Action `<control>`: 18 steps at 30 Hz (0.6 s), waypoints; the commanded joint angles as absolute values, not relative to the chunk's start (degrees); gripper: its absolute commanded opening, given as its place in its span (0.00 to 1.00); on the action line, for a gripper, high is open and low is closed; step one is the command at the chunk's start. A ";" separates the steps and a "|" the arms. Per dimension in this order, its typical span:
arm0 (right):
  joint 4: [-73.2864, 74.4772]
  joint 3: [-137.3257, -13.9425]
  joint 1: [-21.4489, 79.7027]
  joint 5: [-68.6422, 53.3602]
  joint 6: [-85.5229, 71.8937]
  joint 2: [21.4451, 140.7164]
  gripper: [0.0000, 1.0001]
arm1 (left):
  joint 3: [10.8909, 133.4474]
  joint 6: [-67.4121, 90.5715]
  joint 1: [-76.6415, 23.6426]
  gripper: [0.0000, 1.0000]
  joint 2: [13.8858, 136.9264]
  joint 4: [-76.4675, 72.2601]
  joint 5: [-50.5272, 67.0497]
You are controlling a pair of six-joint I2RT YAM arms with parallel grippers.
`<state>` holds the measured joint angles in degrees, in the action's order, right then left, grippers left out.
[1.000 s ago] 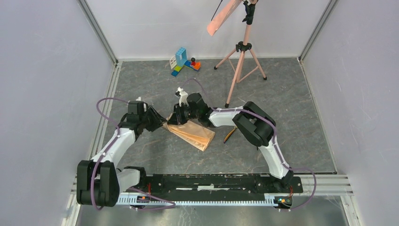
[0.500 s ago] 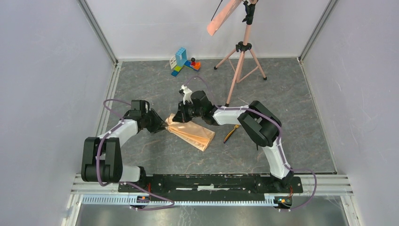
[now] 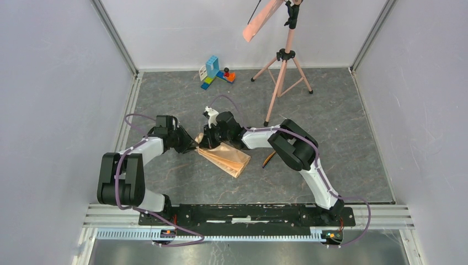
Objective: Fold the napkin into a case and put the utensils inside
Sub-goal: Stuff the top corner of the smaller-rectangle-folded napkin into the folded napkin.
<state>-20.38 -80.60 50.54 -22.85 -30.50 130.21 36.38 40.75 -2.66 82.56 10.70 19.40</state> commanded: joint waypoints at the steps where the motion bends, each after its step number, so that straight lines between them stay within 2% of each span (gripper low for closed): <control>1: -18.61 -80.21 51.04 -20.88 -28.32 130.06 0.03 | 38.91 42.69 -3.77 0.33 84.06 7.28 21.24; 9: -17.69 -79.74 50.97 -22.97 -27.73 126.79 0.04 | 40.02 44.06 -3.76 0.31 78.93 9.94 20.68; 14: -13.13 -80.43 50.69 -23.49 -25.28 121.79 0.09 | 39.99 44.20 -3.60 0.33 76.60 12.27 21.20; 18: -9.15 -78.84 49.77 -23.13 -22.53 117.11 0.17 | 41.17 44.47 -3.44 0.29 79.29 10.76 22.15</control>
